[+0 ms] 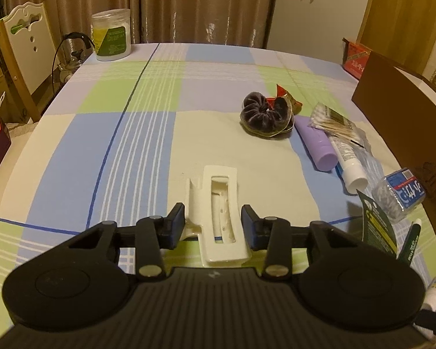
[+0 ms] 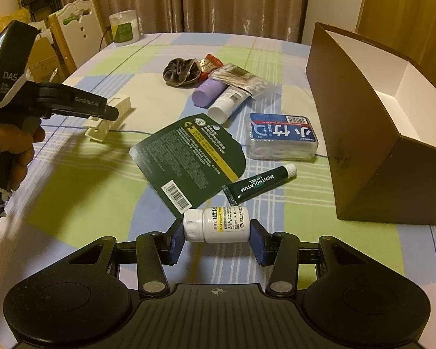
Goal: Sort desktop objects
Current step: 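Grasp the white plastic clip with the left gripper, then carry the pill bottle and clip into the brown box with both grippers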
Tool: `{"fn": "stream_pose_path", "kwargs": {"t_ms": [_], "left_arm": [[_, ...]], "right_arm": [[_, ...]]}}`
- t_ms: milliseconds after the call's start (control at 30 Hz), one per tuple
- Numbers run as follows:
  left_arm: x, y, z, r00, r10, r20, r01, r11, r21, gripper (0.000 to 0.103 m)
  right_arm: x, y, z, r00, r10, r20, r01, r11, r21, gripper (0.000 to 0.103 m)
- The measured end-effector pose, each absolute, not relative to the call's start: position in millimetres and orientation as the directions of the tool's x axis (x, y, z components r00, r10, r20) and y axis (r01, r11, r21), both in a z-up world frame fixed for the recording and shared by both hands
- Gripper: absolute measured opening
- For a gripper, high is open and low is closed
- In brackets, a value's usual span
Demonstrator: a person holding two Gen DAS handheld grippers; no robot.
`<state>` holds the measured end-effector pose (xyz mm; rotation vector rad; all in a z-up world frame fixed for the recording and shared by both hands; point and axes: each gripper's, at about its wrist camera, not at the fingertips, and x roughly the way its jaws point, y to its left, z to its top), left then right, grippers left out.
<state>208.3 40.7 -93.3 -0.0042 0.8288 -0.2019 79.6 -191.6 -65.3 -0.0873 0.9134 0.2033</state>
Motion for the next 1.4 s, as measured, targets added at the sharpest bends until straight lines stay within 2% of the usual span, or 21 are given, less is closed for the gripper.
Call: {"fn": "stream_pose_path", "kwargs": {"t_ms": [633, 1400], "left_arm": [[162.3, 52.2, -55.2, 0.667, -0.234, -0.707, 0.221, 0.969, -0.112, 0.036], [151.5, -12.2, 24.1, 0.706, -0.387, -0.593, 0.407, 0.907, -0.107, 0.036]], "right_arm": [[70.0, -185.0, -41.0, 0.650, 0.152, -0.745, -0.214, 0.977, 0.013, 0.046], [52.1, -236.8, 49.8, 0.810, 0.043, -0.584, -0.055, 0.999, -0.003, 0.046]]}}
